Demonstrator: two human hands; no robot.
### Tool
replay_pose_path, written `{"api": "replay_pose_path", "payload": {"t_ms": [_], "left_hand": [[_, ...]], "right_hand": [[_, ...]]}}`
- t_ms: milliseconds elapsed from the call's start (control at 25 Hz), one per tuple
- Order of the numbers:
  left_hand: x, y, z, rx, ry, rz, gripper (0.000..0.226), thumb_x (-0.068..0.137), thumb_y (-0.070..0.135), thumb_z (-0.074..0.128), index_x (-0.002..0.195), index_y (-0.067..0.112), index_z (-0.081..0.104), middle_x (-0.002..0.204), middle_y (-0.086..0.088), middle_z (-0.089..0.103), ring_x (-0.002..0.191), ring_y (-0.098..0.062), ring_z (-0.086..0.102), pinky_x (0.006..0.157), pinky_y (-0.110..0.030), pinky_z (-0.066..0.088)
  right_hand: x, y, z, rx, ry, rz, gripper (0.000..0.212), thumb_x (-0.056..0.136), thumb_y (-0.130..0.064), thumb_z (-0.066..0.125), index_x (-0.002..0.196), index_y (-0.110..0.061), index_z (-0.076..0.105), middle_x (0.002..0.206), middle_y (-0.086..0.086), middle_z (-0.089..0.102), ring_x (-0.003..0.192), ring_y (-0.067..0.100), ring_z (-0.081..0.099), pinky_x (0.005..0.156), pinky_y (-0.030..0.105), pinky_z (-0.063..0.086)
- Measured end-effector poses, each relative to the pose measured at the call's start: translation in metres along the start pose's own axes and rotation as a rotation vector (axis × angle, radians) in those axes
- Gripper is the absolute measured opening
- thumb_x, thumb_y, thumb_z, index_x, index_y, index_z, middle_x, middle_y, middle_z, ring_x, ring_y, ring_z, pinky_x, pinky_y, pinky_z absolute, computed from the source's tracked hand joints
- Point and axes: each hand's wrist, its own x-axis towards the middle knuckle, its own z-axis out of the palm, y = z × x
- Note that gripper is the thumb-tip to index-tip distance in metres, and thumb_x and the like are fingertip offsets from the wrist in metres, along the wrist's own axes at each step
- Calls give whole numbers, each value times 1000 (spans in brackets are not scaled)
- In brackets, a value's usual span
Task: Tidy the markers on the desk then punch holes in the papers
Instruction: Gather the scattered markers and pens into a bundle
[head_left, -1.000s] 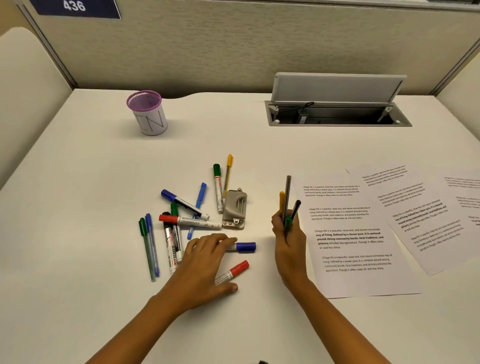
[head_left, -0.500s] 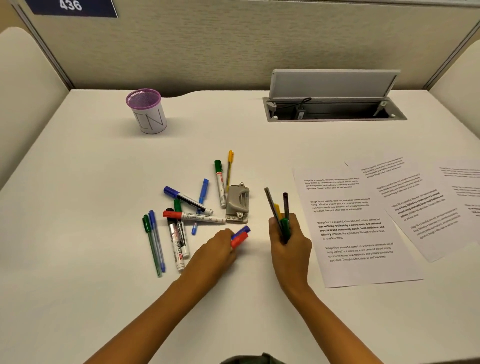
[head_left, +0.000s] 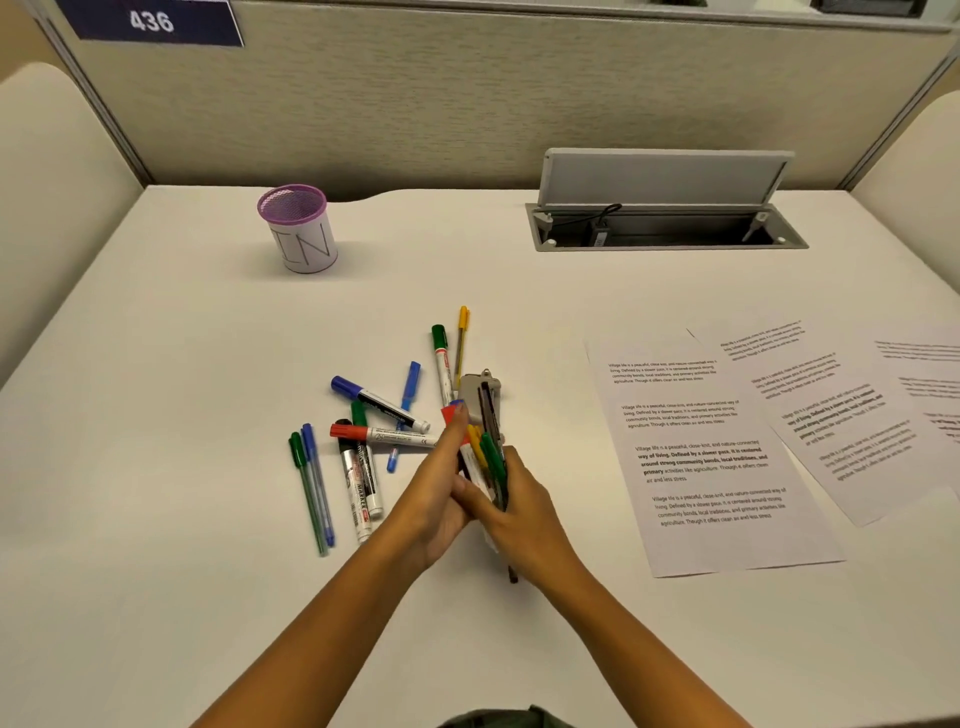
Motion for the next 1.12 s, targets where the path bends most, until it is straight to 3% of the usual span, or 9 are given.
{"api": "replay_pose_path", "payload": {"t_ms": [120,200,360,480,640,720,840,960,1120], "left_hand": [[-2,4,-4,51,-81,31,54,92,56,33,130,25,55,124,-6,64,115,-24,60,93,-43,51],[-3,1,-5,171,-51,107,53,93,55,30,121,24,62,123,-2,64,114,-20,60,96,-39,50],[-1,2,-20,485,239,335,29,98,39,36,108,25,59,112,-2,65,102,-20,63,90,-34,51],[-1,4,-44,645,544,418,15,97,34,46,107,26,53,97,1,62,80,-10,58,64,-24,48],[-3,5,-61,784,699,436,9,95,28,51,101,23,46,74,4,53,69,-18,56,63,-38,53],[-3,4,-67,833,743,441,10,94,26,54,99,20,48,75,4,51,67,-15,55,56,-30,51],[-6,6,-79,920,843,480,18,90,26,59,102,16,50,92,-2,53,69,-11,53,48,-14,39],[-4,8,-90,1143,988,422,50,82,37,68,116,7,46,114,-15,50,98,-30,51,73,-33,45],[0,7,-95,1250,1058,279,91,68,56,73,127,-1,35,124,-23,41,106,-37,43,82,-42,45]], "right_hand": [[5,4,-3,45,40,-35,35,88,-44,58,121,-42,44,100,-26,57,90,-11,59,70,4,48],[9,5,-6,97,130,-40,35,93,-32,56,126,-33,46,99,-21,58,87,-5,60,71,4,48],[14,1,-13,239,303,-78,50,83,-45,57,124,-15,54,92,-13,61,82,4,57,72,20,52],[14,3,-15,314,373,-160,19,78,-41,66,90,-28,60,74,-15,62,68,2,55,66,15,49],[10,15,-10,280,365,-185,25,71,-40,71,75,-23,53,67,-14,60,61,2,51,63,10,46],[9,20,-6,256,351,-174,26,70,-40,71,73,-23,51,64,-12,56,60,2,50,62,8,43],[13,23,-5,308,374,-150,31,71,-40,71,75,-14,54,66,-9,55,59,3,48,60,9,42],[17,24,-4,303,397,-133,36,75,-39,69,74,-6,53,62,-13,54,55,4,43,56,9,39],[16,23,-2,181,389,-138,27,74,-44,63,66,-26,46,55,-24,55,51,1,44,52,6,35]]}}
